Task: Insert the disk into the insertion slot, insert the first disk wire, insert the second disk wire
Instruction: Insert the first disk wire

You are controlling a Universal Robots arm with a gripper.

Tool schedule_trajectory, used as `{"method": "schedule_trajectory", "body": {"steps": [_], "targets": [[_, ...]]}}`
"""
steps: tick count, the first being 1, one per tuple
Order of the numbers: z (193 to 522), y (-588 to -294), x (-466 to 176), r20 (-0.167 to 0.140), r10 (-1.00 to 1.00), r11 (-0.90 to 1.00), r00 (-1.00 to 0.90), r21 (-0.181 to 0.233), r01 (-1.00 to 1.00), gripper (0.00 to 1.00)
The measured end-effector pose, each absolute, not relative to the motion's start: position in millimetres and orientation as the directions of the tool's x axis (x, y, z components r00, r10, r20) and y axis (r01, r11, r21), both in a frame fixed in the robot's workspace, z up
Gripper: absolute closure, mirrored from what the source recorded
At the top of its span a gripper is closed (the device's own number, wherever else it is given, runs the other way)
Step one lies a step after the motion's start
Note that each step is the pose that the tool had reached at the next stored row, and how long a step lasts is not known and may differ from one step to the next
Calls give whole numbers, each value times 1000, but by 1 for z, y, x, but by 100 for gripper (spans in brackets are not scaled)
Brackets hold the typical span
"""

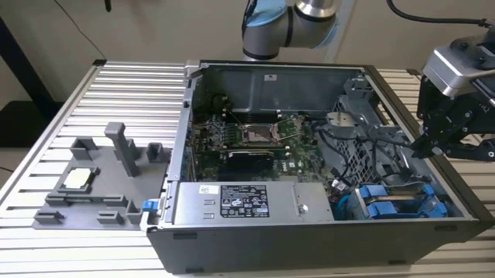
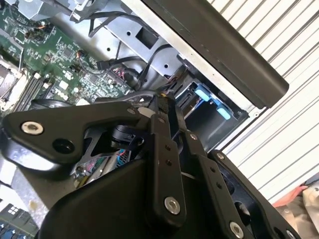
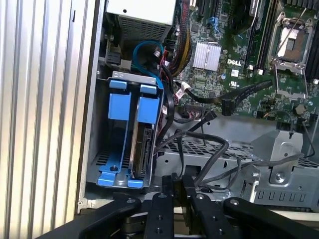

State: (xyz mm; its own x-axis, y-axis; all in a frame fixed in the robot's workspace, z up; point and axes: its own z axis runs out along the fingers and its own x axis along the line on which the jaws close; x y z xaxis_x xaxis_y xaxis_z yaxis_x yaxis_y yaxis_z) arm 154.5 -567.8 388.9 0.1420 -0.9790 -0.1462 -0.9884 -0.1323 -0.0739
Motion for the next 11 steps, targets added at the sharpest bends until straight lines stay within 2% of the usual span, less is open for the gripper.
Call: {"method": "schedule_trajectory", "body": {"steps": [2,11], "targets": [[388,-568,155,-148,-979,-132,138,-55,-990,81],[382,-571,155,-148,-987,-57,64,-54,-997,81]]}}
